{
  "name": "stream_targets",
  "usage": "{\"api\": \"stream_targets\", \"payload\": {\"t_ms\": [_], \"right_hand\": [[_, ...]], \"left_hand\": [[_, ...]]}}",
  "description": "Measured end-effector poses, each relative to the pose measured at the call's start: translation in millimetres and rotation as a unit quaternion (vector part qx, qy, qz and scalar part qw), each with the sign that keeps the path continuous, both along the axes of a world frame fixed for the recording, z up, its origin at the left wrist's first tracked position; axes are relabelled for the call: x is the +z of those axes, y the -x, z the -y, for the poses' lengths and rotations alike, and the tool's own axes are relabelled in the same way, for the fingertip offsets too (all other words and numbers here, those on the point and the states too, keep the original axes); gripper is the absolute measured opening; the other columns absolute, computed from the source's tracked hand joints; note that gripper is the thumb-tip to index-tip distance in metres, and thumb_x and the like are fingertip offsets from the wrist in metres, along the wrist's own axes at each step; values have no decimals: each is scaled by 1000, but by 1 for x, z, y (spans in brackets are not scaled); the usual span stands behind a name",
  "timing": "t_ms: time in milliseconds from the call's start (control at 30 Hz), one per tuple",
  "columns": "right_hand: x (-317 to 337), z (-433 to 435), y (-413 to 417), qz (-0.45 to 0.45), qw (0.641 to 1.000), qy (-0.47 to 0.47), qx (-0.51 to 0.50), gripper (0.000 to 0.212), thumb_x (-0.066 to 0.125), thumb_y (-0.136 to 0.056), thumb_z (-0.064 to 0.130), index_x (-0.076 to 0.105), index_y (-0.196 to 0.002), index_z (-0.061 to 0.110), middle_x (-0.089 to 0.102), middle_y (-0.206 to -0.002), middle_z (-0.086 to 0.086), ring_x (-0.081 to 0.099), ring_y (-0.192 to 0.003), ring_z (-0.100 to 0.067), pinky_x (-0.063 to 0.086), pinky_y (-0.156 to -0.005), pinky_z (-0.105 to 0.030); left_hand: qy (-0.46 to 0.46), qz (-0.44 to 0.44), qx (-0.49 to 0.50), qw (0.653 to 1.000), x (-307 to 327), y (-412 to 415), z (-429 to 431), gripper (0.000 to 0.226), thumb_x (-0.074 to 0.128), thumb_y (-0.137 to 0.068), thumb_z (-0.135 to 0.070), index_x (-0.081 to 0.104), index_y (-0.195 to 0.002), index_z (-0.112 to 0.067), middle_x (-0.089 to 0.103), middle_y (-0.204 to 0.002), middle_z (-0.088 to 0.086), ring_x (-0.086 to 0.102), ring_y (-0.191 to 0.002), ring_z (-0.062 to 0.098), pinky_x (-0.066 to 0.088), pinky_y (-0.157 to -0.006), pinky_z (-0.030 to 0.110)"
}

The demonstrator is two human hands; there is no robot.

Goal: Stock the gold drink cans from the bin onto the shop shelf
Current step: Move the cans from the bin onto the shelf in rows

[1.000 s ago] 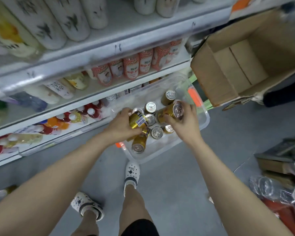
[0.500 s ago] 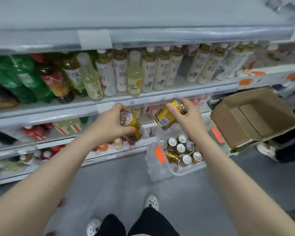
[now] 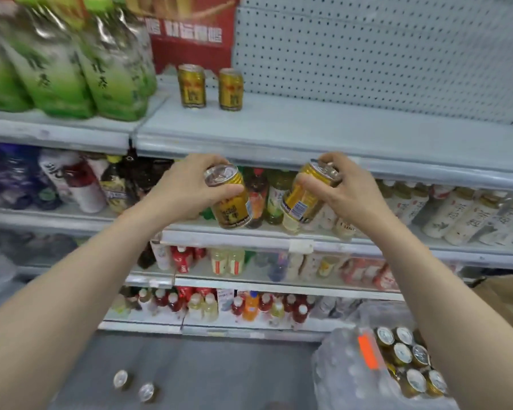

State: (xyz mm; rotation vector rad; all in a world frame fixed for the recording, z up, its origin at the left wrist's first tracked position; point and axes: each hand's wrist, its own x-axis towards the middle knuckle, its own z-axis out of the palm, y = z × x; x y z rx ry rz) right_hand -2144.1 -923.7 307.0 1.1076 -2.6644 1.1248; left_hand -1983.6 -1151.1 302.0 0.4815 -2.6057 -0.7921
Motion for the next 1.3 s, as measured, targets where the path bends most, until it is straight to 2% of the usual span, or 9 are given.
{"api": "stream_targets", "payload": {"t_ms": [167,300,400,500,600,800,967,1133,1300], "right_hand": [[43,63,-5,-74,997,-9,29,58,65,-77,60,48,-122,29,60,-109,2,60,-93,-20,54,-79,-43],[72,107,10,-73,996,5,51,48,67,-77,44,50,-120,33,59,-103,7,55,-93,-17,44,-75,-28],[88,139,24,-54,996,2,72,43,64,-81,31,52,-122,35,51,-84,22,54,-75,-7,40,-59,-21],[97,170,42,-38,995,2,96,42,61,-82,29,53,-121,41,59,-106,11,59,-84,-14,45,-61,-19],[98,198,63,-31,994,-21,106,39,60,-79,27,54,-115,41,57,-101,4,57,-80,-15,43,-58,-18],[96,238,100,-13,984,-94,150,41,63,-76,25,49,-106,50,53,-118,-7,58,-96,-25,42,-57,-22],[93,257,118,-34,971,-139,191,39,64,-79,18,56,-112,39,50,-122,9,53,-107,-19,49,-71,-26],[91,272,128,-31,961,-173,215,39,62,-76,24,57,-109,45,53,-126,9,54,-112,-20,55,-84,-37],[81,285,130,-89,959,-155,220,34,59,-85,31,58,-117,43,43,-138,1,42,-125,-19,42,-93,-30]], "left_hand": [[12,-34,46,998,32,-13,46,69,67,-75,-58,52,-131,-19,57,-131,0,54,-114,20,44,-91,35],[26,-59,78,995,50,-7,79,67,70,-76,-53,53,-130,-18,59,-128,2,55,-113,21,45,-95,38],[33,-71,94,992,59,5,101,67,70,-74,-54,54,-129,-20,61,-126,-1,57,-111,19,47,-95,41],[32,-69,96,993,66,22,121,70,70,-75,-53,50,-133,-20,58,-132,-2,56,-116,20,47,-97,43],[43,-59,92,993,73,42,138,68,70,-78,-48,49,-135,-19,55,-135,-1,54,-119,20,45,-99,42],[52,-33,110,992,77,83,168,68,72,-77,-47,50,-135,-18,55,-135,1,53,-120,22,45,-100,41],[58,-15,115,992,71,104,183,67,72,-77,-47,51,-134,-19,56,-134,0,54,-119,22,43,-100,42],[58,-17,111,992,69,112,189,66,73,-76,-48,54,-132,-20,59,-132,0,56,-116,21,45,-97,38],[76,-1,90,993,68,116,194,66,72,-76,-49,53,-133,-22,58,-132,0,56,-116,20,46,-96,38]]}}
